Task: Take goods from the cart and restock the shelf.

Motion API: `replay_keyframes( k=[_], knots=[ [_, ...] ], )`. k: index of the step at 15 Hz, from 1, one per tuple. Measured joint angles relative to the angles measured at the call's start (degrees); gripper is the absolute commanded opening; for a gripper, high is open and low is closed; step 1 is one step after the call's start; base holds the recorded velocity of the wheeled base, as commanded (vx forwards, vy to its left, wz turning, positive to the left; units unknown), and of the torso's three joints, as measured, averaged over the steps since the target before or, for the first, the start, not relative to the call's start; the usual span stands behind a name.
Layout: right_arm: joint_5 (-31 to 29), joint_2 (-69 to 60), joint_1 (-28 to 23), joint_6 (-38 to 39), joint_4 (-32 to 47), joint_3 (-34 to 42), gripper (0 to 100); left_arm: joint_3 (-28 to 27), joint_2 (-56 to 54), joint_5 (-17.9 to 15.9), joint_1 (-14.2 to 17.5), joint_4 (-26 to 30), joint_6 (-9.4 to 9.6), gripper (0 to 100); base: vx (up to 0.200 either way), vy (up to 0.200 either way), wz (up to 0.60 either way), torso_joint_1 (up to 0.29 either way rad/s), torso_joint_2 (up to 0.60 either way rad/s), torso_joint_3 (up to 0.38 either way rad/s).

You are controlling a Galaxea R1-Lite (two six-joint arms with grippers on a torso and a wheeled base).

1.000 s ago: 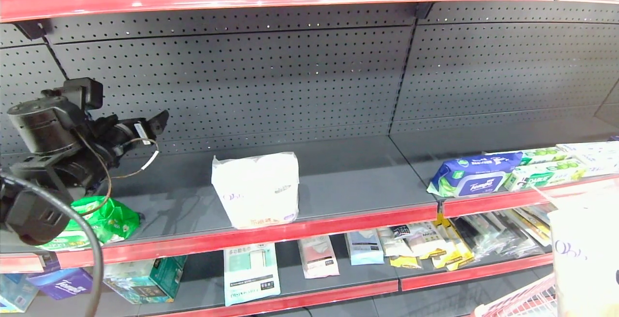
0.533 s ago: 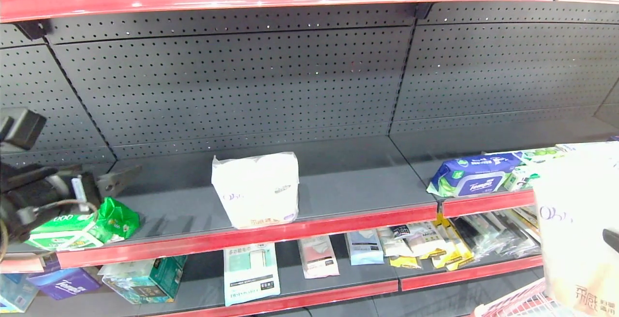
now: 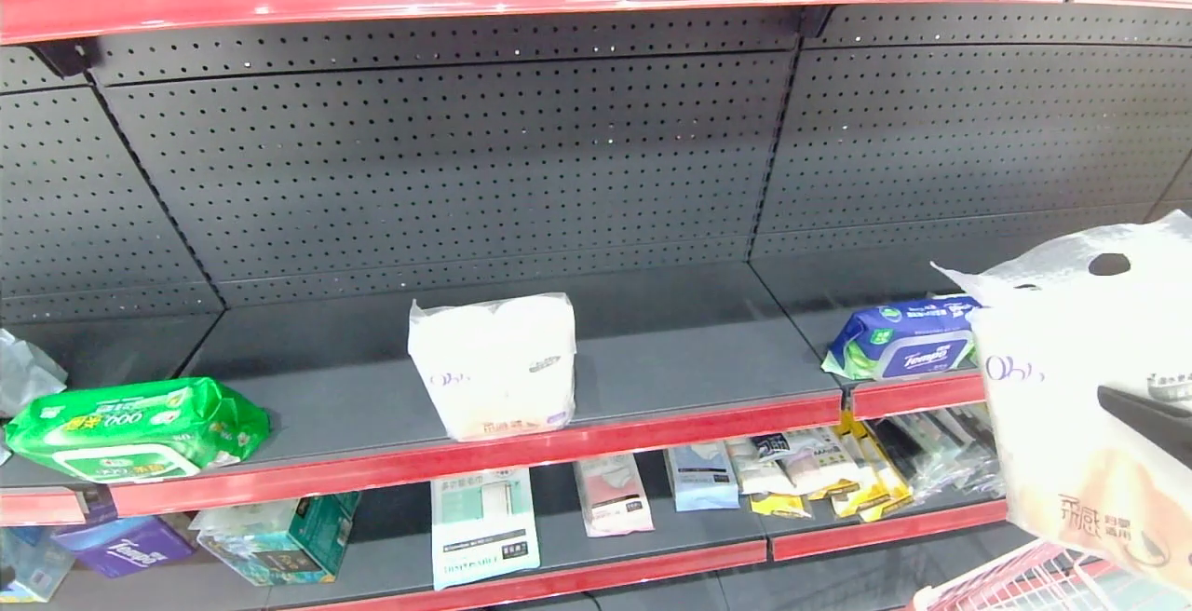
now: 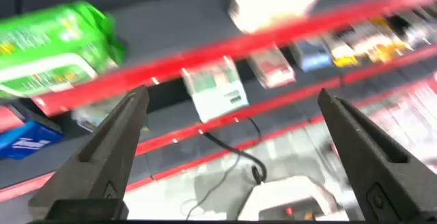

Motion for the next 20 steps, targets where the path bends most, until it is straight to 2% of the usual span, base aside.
replay_keyframes(
  k=[2, 3, 6, 9, 14, 16, 18, 20],
  knots=[
    [0.9, 1.3, 0.0, 0.1, -0.1, -1.1, 0, 0.2, -7.3, -0.4, -1.7, 5.7, 1.16, 100, 0.000, 0.000, 0.60, 0.000, 0.00, 0.005],
    [1.0, 1.8, 0.0, 0.2, 0.0, -1.2, 0, 0.8, -10.0, -0.3, -2.2, 6.8, 1.95, 100, 0.000, 0.000, 0.60, 0.007, 0.00, 0.007],
    [1.1, 2.9, -0.1, 0.4, -0.5, -1.8, 0, 2.8, -15.0, -0.2, -2.6, 6.9, 3.56, 100, 0.000, 0.000, 0.60, 0.009, 0.00, 0.002],
    [1.0, 4.2, -0.2, 0.4, -2.7, -2.3, 0, 4.9, -18.8, -0.2, -2.7, 6.9, 3.84, 100, 0.000, 0.000, 0.60, 0.002, 0.00, 0.002],
    [1.0, 9.5, -0.6, 0.1, -7.6, -3.7, 0, 8.2, -25.1, -0.1, -2.6, 5.8, 4.16, 100, 0.000, 0.000, 0.00, 0.000, 0.00, 0.000],
    [3.0, 13.4, -0.4, 0.3, -8.9, -5.1, 0, 10.2, -26.8, 2.2, -2.6, 0.7, 3.97, 100, 0.000, 0.000, 0.00, 0.000, 0.00, 0.000],
    [5.9, 18.2, -0.4, 0.5, -12.2, -6.6, 0, 11.3, -27.3, 6.1, -2.1, -0.5, 2.82, 100, 0.000, 0.000, 0.00, 0.000, 0.00, 0.000],
    [8.1, 23.7, -0.5, 0.4, -20.2, -7.4, 0, 11.1, -26.6, 8.4, -0.4, -0.7, 2.28, 100, 0.000, 0.000, 0.00, 0.000, 0.00, 0.000]
  ],
)
